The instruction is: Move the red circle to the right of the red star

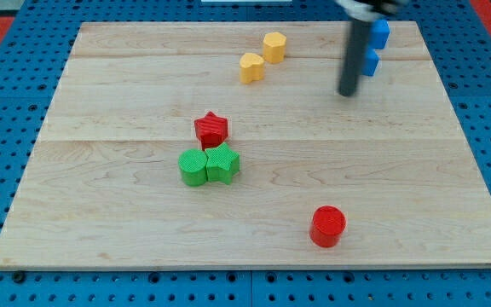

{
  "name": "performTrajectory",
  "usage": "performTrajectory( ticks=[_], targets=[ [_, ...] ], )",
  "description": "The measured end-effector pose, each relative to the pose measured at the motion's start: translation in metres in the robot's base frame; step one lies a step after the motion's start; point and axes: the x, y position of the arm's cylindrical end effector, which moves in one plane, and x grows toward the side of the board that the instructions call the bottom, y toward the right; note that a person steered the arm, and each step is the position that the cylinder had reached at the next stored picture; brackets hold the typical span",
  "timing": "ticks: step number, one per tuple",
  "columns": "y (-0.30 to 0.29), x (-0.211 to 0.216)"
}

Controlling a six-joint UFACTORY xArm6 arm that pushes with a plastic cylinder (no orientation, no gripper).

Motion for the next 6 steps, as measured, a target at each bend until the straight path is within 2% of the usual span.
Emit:
performTrajectory(
  ticks=[1, 2, 3, 4, 5, 6],
  targets=[
    [0.049, 0.124],
    [0.033, 0.225],
    [-0.059, 0.220],
    [-0.160, 0.171],
    [-0.192, 0.108],
    [-0.178, 0.082]
  ],
)
